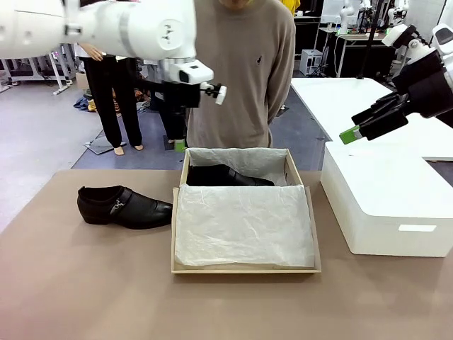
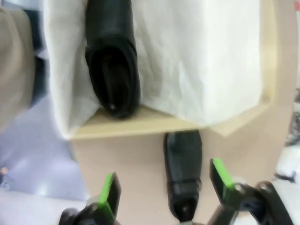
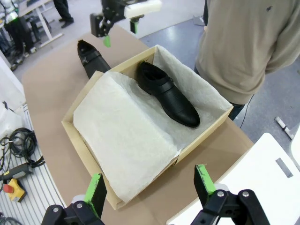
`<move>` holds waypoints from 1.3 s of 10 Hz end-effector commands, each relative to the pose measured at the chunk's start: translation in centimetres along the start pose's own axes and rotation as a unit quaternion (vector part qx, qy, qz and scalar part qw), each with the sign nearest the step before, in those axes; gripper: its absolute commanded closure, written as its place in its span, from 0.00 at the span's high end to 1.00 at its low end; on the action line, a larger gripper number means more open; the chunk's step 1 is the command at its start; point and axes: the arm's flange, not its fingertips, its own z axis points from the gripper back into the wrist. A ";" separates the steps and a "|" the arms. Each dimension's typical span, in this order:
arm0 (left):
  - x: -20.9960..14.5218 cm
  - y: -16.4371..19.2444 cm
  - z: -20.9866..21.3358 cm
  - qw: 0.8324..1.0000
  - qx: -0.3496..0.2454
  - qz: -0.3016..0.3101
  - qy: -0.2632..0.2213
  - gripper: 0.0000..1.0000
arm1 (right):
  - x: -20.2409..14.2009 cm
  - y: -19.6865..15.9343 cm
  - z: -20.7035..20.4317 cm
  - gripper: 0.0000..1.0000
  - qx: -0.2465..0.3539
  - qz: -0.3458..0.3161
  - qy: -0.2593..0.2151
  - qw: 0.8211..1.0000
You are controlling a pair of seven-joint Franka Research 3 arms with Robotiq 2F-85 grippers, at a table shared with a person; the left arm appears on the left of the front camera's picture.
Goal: Pack the shoes into the box.
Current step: Place the other shoe of the Shoes into the Shoes Box.
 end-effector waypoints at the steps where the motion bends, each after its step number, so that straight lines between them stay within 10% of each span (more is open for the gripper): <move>1: -5.8 -2.7 -0.8 0.999 0.019 -0.021 -0.025 1.00 | 0.0 -0.1 0.0 1.00 0.000 -0.001 -0.002 1.000; 6: -14.7 0.2 -1.0 0.994 0.011 -0.104 -0.011 1.00 | 0.0 -0.1 0.0 1.00 0.000 -0.001 -0.002 1.000; 13: -15.5 0.9 -1.3 0.996 0.011 -0.089 -0.010 1.00 | 0.0 -0.1 0.0 1.00 0.000 -0.001 -0.002 1.000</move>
